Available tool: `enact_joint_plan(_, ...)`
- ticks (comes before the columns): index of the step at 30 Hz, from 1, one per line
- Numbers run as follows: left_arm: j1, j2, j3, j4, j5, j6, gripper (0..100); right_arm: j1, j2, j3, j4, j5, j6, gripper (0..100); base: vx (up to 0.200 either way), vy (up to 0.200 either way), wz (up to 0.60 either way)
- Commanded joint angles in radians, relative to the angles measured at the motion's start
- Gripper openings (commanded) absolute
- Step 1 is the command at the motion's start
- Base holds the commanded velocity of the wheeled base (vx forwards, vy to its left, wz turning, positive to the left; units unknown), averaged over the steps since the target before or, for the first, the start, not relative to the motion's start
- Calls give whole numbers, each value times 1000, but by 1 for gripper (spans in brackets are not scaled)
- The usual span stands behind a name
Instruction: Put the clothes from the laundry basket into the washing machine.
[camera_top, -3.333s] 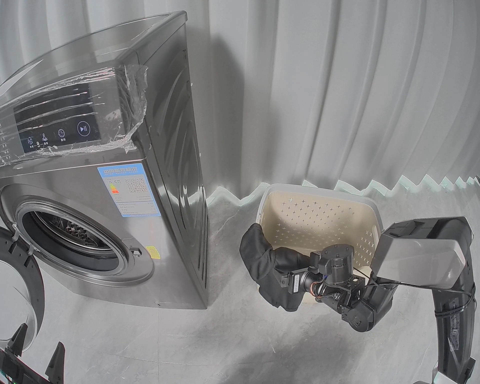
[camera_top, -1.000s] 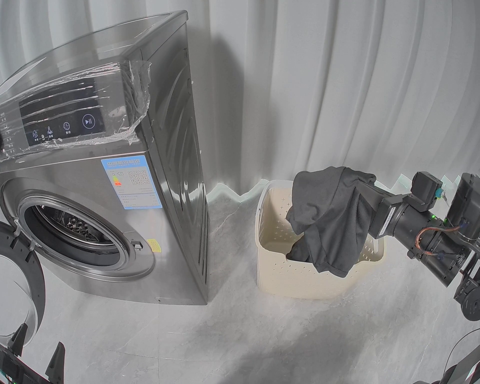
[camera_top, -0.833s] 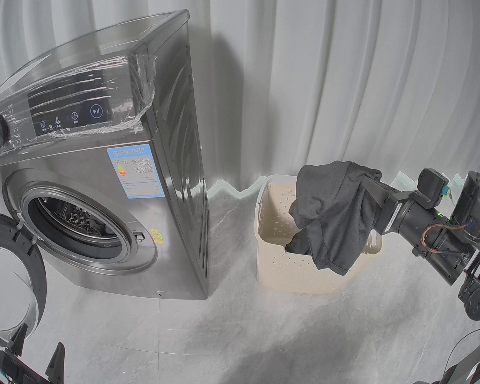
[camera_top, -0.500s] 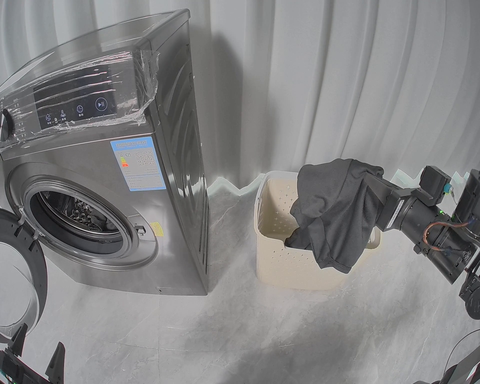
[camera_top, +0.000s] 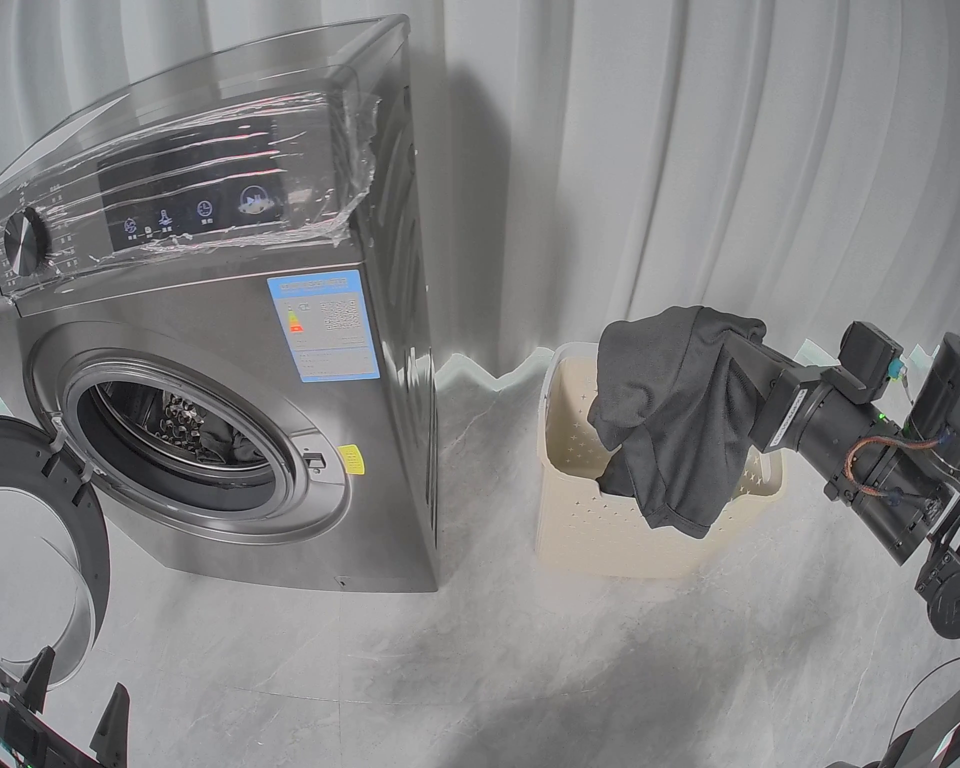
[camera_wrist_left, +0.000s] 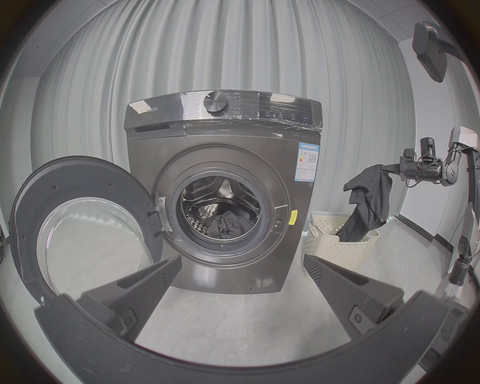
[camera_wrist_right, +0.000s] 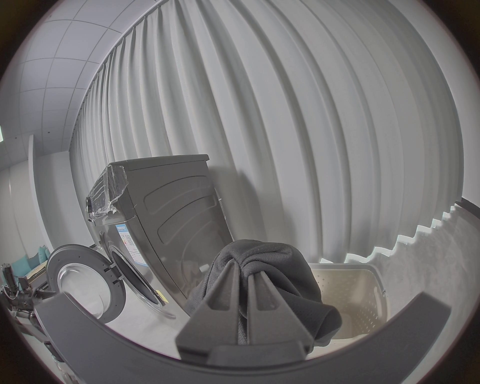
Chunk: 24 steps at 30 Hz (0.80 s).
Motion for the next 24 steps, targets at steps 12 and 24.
enact_joint_plan(12,0,-16,16,0,0,-1,100,1,9,7,-5,0,-1,0,-117,0,0)
enact_joint_plan(24,0,-16,16,0,0,-1,100,3,10,7,-5,0,-1,0,-200,0,0)
